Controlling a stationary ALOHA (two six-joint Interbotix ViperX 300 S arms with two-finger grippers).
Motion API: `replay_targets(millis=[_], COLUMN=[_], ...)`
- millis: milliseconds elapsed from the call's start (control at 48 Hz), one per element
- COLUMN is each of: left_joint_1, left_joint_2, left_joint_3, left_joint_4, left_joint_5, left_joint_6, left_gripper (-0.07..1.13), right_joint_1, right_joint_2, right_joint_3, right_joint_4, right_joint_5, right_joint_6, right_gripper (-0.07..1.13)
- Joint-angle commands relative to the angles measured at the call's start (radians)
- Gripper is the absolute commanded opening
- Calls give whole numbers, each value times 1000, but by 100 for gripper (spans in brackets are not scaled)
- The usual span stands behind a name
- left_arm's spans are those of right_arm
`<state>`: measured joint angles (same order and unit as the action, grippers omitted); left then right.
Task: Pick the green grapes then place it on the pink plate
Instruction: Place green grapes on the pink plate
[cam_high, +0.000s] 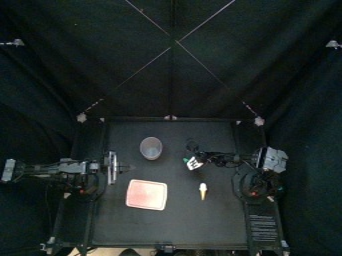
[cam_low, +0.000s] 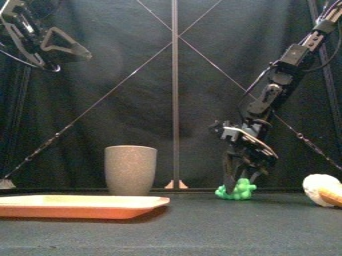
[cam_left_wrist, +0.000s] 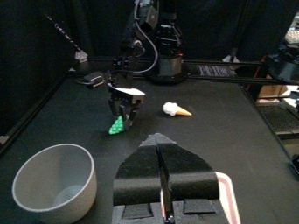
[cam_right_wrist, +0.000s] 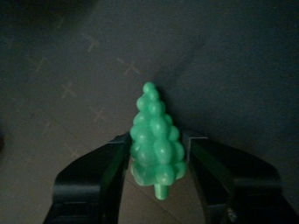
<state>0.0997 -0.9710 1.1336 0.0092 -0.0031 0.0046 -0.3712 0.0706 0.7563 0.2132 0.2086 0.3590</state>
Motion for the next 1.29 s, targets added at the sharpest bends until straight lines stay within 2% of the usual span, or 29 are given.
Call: replay_targets(millis=[21, 250, 458, 833, 1062, 1292], left_joint_1=[2, 5, 14, 43, 58, 64], left_joint_2=[2, 2, 2, 0, 0, 0], left_joint_3=[-14, -12, -12, -8, -5, 3], left_joint_4=[2, 3, 2, 3, 3, 3], left_joint_5=[-9, -9, -9, -9, -9, -9], left_joint_6=[2, 2, 2, 2, 2, 3], left_gripper=[13, 13, 13, 13, 13, 13], right_joint_1=[2, 49, 167, 339, 377, 397], right_joint_2=[-20, -64, -95, 153, 288, 333], right_joint_3=[-25, -92, -235, -457, -589, -653], right_joint_4=[-6, -20, -95, -123, -121, -137], right_joint_5=[8, 34, 34, -3, -5, -5], right_joint_6=[6, 3, 3, 8, 8, 8], right_gripper=[69, 68, 68, 68, 68, 68])
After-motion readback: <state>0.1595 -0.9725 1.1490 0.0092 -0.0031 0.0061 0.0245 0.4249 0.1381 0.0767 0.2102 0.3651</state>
